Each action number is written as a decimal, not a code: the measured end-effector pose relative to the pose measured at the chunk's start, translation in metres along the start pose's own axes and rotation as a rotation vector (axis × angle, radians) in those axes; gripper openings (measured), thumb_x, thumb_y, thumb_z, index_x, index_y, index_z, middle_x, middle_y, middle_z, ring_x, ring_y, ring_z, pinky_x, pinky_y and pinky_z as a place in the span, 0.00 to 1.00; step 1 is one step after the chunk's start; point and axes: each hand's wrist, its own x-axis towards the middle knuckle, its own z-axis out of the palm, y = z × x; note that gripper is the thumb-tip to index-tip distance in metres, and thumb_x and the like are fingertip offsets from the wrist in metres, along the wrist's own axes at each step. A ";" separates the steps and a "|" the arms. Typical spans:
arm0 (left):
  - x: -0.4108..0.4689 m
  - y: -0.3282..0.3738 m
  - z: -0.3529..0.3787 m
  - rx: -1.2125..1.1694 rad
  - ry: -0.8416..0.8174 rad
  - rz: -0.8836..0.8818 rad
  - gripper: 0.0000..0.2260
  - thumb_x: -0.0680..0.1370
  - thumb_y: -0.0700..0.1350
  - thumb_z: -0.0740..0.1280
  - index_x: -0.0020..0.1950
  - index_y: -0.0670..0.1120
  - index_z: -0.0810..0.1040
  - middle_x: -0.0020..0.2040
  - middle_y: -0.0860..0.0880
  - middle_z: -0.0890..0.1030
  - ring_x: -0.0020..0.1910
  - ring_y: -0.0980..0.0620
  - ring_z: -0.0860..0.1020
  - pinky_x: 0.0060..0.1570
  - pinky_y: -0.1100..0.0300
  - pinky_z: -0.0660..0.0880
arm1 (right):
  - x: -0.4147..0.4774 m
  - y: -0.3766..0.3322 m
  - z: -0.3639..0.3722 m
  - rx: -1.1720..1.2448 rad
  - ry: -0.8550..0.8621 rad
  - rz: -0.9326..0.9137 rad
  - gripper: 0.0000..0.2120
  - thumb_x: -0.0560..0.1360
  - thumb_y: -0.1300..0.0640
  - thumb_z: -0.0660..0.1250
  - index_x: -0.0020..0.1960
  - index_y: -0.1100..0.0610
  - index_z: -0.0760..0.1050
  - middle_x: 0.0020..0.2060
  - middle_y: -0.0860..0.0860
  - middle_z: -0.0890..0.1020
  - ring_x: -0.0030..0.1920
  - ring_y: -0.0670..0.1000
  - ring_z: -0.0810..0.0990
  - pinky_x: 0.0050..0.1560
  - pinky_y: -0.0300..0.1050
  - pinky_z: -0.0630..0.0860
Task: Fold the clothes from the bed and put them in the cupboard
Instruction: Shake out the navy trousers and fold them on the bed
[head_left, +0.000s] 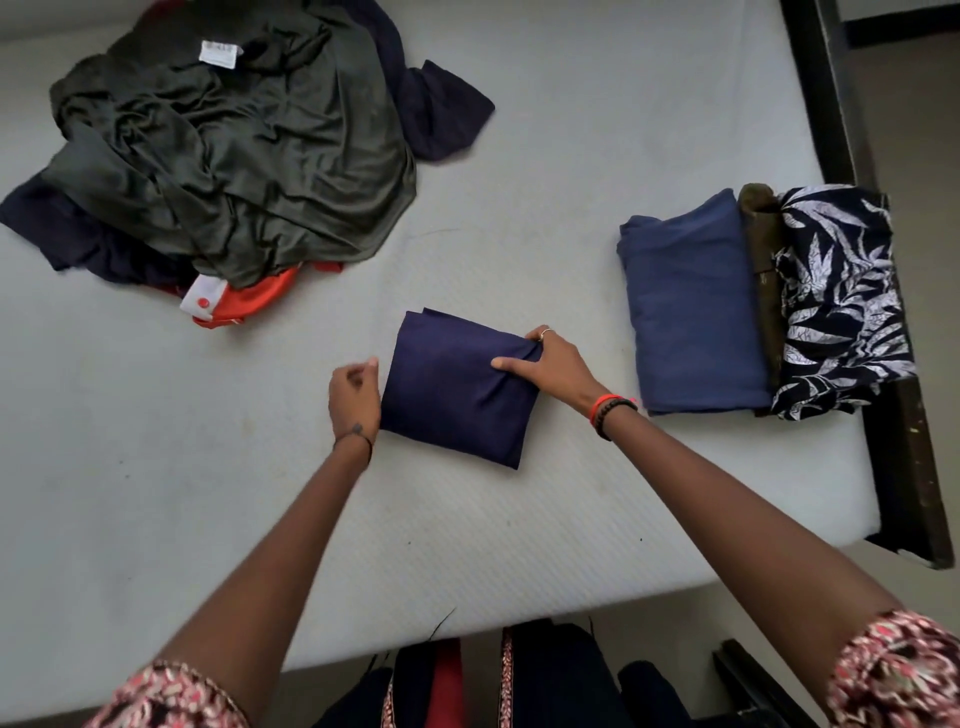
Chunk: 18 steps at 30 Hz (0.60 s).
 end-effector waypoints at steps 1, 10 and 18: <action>-0.010 -0.013 0.000 -0.057 0.082 -0.074 0.12 0.79 0.51 0.61 0.46 0.42 0.72 0.45 0.43 0.76 0.44 0.48 0.74 0.48 0.55 0.71 | 0.003 -0.003 0.000 -0.019 -0.004 0.001 0.25 0.66 0.42 0.76 0.52 0.58 0.73 0.45 0.48 0.78 0.46 0.48 0.77 0.47 0.44 0.74; -0.088 -0.043 0.048 -0.654 -0.001 -0.462 0.16 0.75 0.52 0.69 0.59 0.45 0.76 0.51 0.50 0.79 0.45 0.58 0.77 0.59 0.55 0.73 | 0.031 -0.030 -0.005 -0.251 -0.146 -0.074 0.31 0.62 0.36 0.75 0.53 0.56 0.71 0.48 0.50 0.77 0.47 0.50 0.76 0.50 0.47 0.74; -0.083 -0.012 0.063 -0.986 -0.113 -0.372 0.23 0.73 0.44 0.72 0.67 0.48 0.72 0.62 0.50 0.79 0.58 0.50 0.79 0.57 0.51 0.77 | 0.041 -0.039 -0.002 -0.288 -0.347 0.001 0.25 0.64 0.38 0.75 0.39 0.59 0.74 0.35 0.55 0.76 0.36 0.51 0.73 0.35 0.43 0.65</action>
